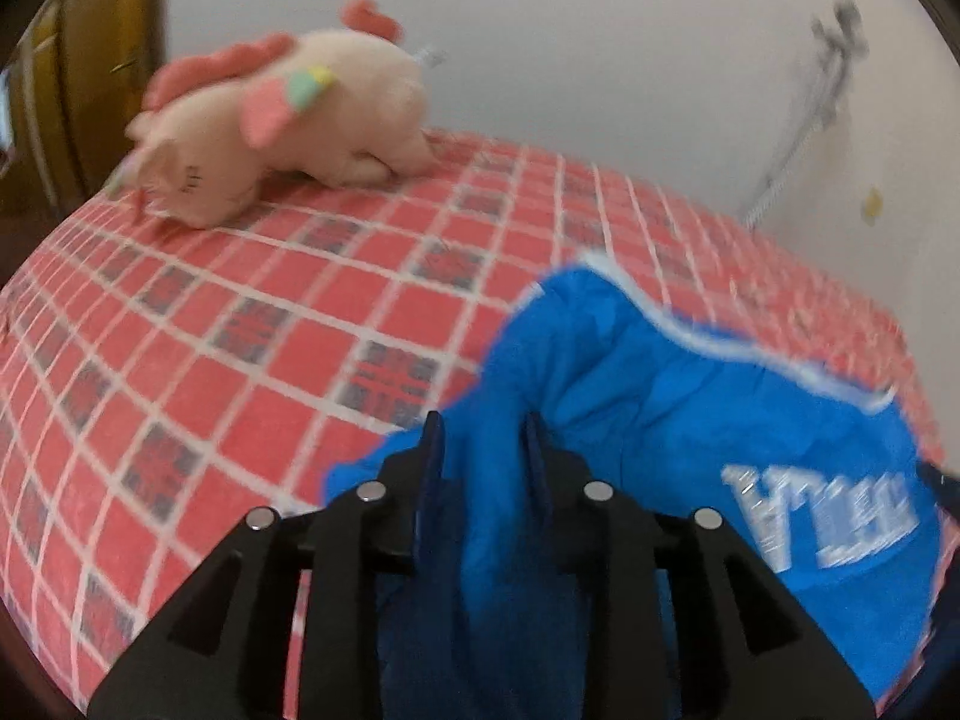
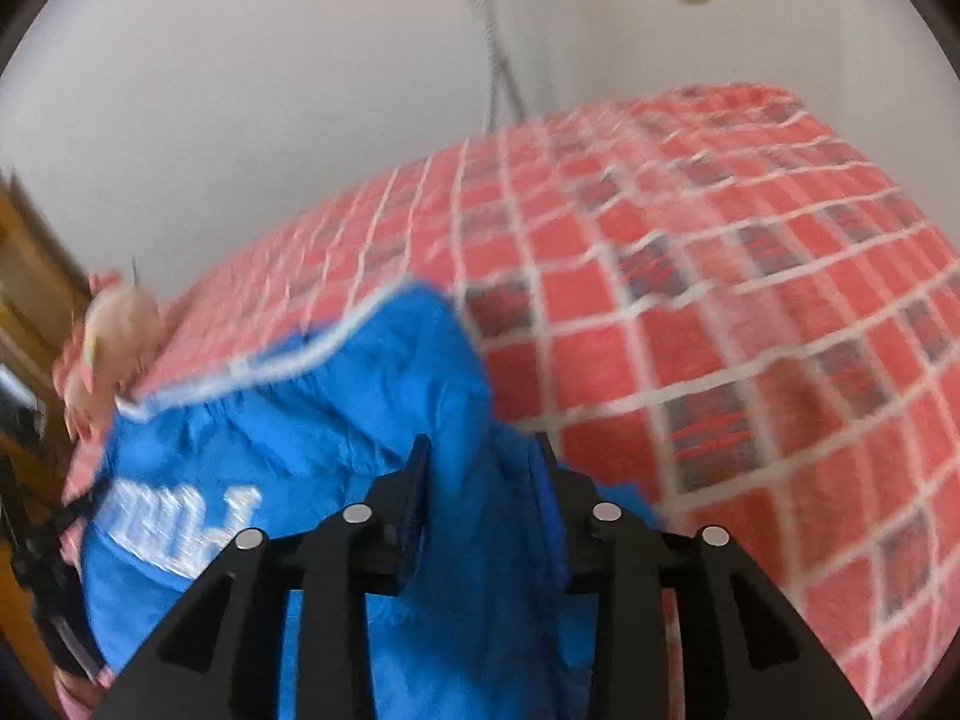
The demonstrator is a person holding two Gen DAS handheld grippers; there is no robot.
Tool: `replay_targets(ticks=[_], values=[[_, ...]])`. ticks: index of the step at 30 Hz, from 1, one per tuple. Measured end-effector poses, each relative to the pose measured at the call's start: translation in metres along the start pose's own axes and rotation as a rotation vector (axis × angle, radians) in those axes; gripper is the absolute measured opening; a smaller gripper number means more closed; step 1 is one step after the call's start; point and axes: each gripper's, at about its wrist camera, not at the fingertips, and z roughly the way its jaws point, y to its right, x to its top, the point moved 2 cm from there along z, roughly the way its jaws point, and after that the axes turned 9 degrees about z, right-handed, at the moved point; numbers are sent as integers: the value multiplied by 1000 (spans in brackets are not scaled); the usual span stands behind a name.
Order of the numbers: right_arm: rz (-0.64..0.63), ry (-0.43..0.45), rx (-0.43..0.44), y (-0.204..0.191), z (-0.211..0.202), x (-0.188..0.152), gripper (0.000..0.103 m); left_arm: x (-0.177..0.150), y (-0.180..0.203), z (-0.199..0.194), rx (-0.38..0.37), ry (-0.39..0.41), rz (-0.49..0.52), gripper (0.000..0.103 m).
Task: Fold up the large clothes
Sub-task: 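Release the hem with both tools and smooth the folded jacket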
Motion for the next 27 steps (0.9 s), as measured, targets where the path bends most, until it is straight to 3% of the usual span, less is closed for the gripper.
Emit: replay_targets(ticks=[2, 4, 6, 9, 13, 18, 21, 24, 27], values=[[-55, 72, -27, -20, -25, -4, 35, 4, 6, -27, 12, 57, -17, 25], [-107, 87, -11, -47, -39, -18, 35, 3, 24, -45, 34, 68, 9, 26], [-189, 87, 19, -81, -44, -41, 35, -5, 54, -58, 8, 81, 42, 28], [-310, 96, -9, -115, -35, -72, 35, -23, 101, -57, -24, 74, 142, 30], [-354, 59, -54, -121, -8, -94, 35, -46, 135, -37, -21, 51, 249, 30], [-334, 9, -64, -109, 20, -101, 35, -65, 144, -16, 27, 49, 320, 32], [-320, 11, -59, -103, 29, -112, 35, -73, 147, -11, 44, 50, 345, 32], [-365, 53, -112, -107, 32, -124, 35, -77, 151, -9, 65, 48, 364, 31], [-350, 54, -101, -105, 31, -122, 35, -74, 145, -10, 33, 37, 329, 31]])
